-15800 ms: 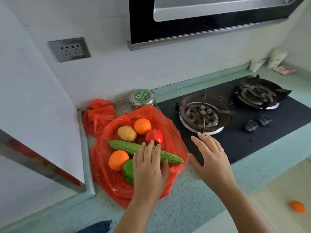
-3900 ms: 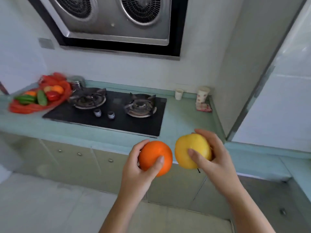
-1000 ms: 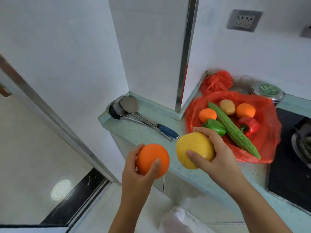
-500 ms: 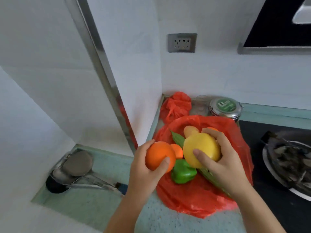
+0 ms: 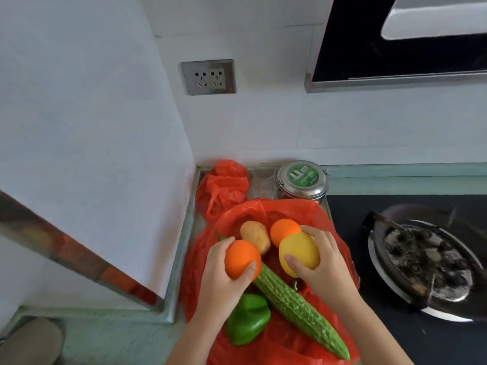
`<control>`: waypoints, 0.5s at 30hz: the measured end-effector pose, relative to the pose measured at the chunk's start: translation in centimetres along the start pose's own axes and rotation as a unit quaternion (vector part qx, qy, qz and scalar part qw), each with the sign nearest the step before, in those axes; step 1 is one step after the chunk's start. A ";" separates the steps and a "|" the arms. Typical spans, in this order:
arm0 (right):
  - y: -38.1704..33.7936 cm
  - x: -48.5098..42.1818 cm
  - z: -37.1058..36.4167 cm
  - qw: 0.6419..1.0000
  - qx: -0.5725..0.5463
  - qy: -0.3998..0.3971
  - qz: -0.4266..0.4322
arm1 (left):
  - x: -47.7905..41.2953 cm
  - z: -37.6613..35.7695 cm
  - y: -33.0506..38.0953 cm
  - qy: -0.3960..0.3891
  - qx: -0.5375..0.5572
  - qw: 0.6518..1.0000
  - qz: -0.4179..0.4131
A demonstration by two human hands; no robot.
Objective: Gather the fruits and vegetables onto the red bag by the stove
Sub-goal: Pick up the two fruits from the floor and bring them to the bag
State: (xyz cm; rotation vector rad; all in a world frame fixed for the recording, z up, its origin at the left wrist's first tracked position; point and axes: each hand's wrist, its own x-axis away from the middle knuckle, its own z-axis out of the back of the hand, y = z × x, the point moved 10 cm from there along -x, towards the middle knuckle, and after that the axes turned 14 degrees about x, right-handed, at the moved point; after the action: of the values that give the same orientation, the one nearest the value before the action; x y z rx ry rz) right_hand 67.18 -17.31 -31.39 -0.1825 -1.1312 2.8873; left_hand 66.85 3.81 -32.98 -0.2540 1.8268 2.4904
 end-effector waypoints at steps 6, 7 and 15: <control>0.7 -2.7 -1.9 1.000 0.018 0.006 0.012 | -2.5 -1.4 -2.2 -0.018 -0.024 0.999 0.018; 0.8 -3.1 -2.2 1.000 0.020 0.004 0.012 | -2.9 -1.7 -2.5 -0.022 -0.023 0.999 0.020; 0.8 -4.9 -3.5 0.999 0.032 0.011 0.018 | -4.4 -3.1 -3.9 -0.040 -0.004 0.999 0.011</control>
State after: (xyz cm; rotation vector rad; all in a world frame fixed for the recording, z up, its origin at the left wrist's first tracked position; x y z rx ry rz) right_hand 72.45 -15.89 -34.01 -0.2348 -1.0409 2.9410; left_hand 72.05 2.33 -36.84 -0.1326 1.7980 2.4841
